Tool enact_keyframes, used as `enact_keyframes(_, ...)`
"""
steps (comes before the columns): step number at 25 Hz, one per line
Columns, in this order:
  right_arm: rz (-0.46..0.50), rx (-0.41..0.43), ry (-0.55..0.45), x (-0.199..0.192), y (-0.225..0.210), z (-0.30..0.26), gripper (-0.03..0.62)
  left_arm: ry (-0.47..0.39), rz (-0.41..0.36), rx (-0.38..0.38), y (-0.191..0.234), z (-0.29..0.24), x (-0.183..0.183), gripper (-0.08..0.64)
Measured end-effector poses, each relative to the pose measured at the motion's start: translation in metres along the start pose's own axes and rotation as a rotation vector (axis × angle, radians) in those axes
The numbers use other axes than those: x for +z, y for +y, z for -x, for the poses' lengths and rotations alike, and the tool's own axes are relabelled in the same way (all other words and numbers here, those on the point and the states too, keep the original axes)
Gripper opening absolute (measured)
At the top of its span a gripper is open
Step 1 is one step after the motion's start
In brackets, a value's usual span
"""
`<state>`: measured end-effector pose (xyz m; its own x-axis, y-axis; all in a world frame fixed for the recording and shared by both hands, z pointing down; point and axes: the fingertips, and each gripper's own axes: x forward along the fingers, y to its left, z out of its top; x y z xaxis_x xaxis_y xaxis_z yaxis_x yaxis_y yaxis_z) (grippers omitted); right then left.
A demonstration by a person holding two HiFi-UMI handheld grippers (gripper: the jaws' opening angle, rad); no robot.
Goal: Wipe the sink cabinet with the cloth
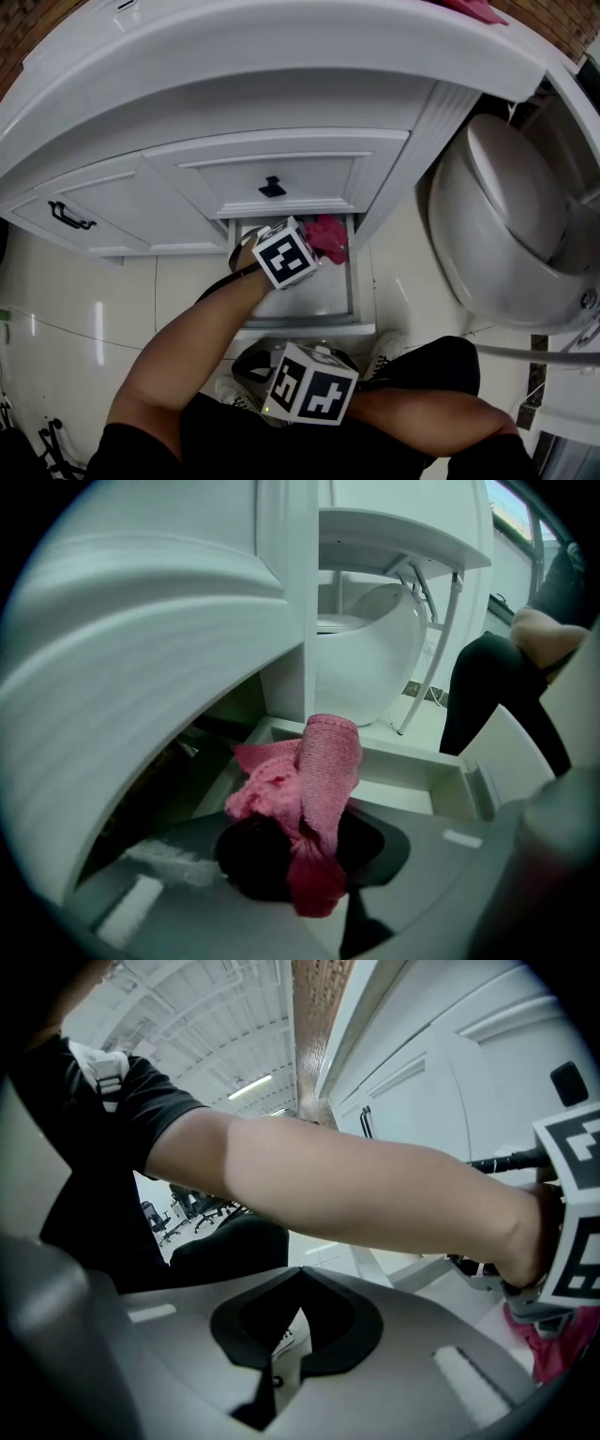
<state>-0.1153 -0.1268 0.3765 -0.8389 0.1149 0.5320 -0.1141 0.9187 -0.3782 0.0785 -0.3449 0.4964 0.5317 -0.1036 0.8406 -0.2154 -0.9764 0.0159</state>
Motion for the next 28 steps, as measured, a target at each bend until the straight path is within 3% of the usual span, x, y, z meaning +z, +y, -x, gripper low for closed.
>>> enact_keyframes(5,-0.012,0.008,0.016,-0.007,-0.002,-0.003,0.006,-0.006,0.081,0.007,0.01,0.005,-0.01,0.097)
enact_keyframes(9,-0.03,-0.004,0.015,-0.007,-0.005,0.0,0.006,0.05,0.121,0.011,0.013,0.019,-0.035,0.097)
enact_keyframes(14,-0.019,-0.004,0.023,-0.007,-0.004,0.0,0.006,0.112,0.136,0.073,0.028,0.044,-0.068,0.097)
enact_keyframes(22,-0.011,-0.002,0.033,-0.008,0.002,-0.007,0.006,0.082,0.217,0.096,0.027,0.082,-0.094,0.097)
enact_keyframes(28,-0.013,-0.015,0.032,-0.01,0.003,-0.007,0.006,0.051,0.161,0.1,0.02,0.082,-0.082,0.097)
